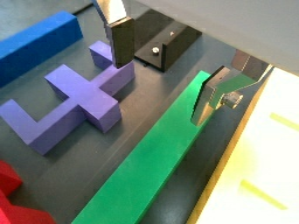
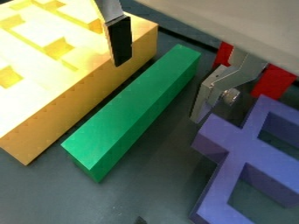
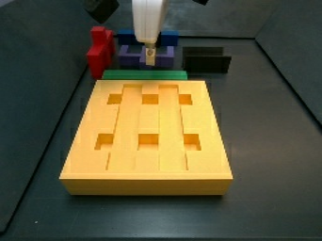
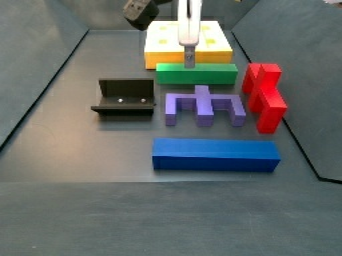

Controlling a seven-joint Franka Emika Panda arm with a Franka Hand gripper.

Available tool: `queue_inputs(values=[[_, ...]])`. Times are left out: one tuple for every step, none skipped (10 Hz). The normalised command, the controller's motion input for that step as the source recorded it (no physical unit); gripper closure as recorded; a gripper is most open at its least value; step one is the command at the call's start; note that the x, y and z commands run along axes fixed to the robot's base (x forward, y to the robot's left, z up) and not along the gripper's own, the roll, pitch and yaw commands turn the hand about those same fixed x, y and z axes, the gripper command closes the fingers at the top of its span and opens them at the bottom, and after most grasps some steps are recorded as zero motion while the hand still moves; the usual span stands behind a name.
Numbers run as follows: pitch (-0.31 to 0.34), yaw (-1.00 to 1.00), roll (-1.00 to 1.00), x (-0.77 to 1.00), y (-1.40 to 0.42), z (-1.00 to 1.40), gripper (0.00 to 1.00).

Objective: Pick up the green object. Move up. Move to above the board. Insert the green object.
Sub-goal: Pick up the green object.

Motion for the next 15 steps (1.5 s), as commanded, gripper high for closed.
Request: queue_inputs(values=[[-0.074, 0.08, -0.11, -0.16, -0.07, -0.32, 0.0], [-0.091, 0.26, -0.16, -0.19, -0.13, -0.22, 0.0], [-0.087, 0.33, -0.1, -0.09, -0.14, -0.2, 0.0], [-0.076, 0.29, 0.0, -0.09, -0.13, -0.19, 0.0], [-0.076, 0.18, 0.14, -0.13, -0.04, -0.21, 0.0], [-0.06, 0.2, 0.18, -0.17, 0.0, -0.2, 0.0], [-0.049, 0.18, 0.17, -0.11, -0.01, -0.17, 0.0], [-0.019, 0.11, 0.18, -0.05, -0.01, -0.17, 0.0], [-0.007, 0.11, 0.22, -0.04, 0.0, -0.19, 0.0], [-0.004, 0.09, 0.25, -0.02, 0.0, -0.21, 0.0], [-0.001, 0.09, 0.24, -0.01, 0.0, -0.23, 0.0], [0.0, 0.07, 0.23, -0.02, 0.0, -0.21, 0.0], [0.0, 0.08, 0.21, -0.01, 0.0, -0.19, 0.0], [-0.003, 0.07, 0.17, -0.01, 0.0, -0.17, 0.0], [-0.024, 0.04, 0.07, -0.02, 0.0, -0.18, 0.0]])
